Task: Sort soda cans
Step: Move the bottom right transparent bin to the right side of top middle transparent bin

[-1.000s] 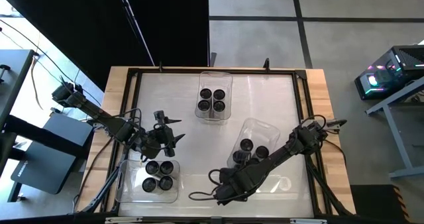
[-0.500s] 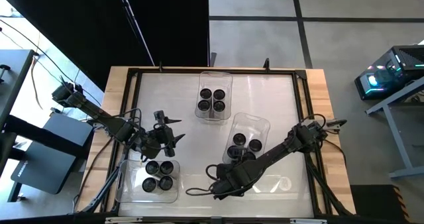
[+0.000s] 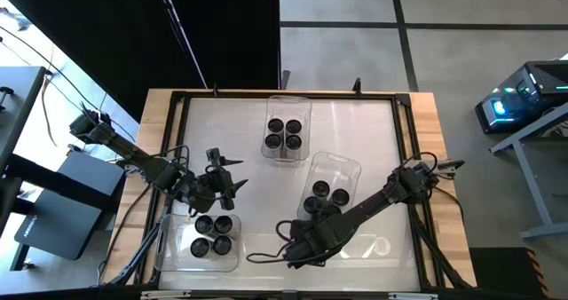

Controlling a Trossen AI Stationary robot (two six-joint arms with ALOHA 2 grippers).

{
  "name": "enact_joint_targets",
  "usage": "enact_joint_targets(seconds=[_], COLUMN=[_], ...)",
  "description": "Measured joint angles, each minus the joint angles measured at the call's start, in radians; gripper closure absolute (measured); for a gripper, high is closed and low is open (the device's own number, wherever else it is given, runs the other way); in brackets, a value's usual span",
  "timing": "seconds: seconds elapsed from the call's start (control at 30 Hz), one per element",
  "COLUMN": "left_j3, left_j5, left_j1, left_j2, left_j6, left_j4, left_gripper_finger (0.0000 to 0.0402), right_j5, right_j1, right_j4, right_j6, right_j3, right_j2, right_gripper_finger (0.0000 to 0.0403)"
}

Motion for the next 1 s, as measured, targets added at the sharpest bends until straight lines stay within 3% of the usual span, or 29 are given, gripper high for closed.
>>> enact_joint_targets(seconds=[0.33,0.53,0.7,0.87,1.0], left_j3=[0.0,0.0,0.0,0.0,0.0], left_j5=[0.0,0.0,0.0,0.0,0.0], left_j1=[0.0,0.0,0.0,0.0,0.0], left_j2=[0.0,0.0,0.0,0.0,0.0], left_j6=[-0.011,-0.018,-0.018,-0.019,-0.019], left_j4=[0.0,0.0,0.0,0.0,0.0], left_gripper_finger=[0.0133,0.0133,0.0133,0.0133,0.0133], right_j5=[-0.117,-0.005,0.099,0.075,0.068], right_j1=[0.006,0.057,0.088,0.091,0.066], right_j4=[0.064,0.062,0.046,0.04,0.036], right_j6=[0.065,0.044,0.121,0.147,0.131], right_j3=[0.018,0.002,-0.001,0.003,0.009], right_j2=[0.002,0.003,0.005,0.005,0.005], right_gripper_finger=[0.0261,0.0261,0.0261,0.0254,0.0219])
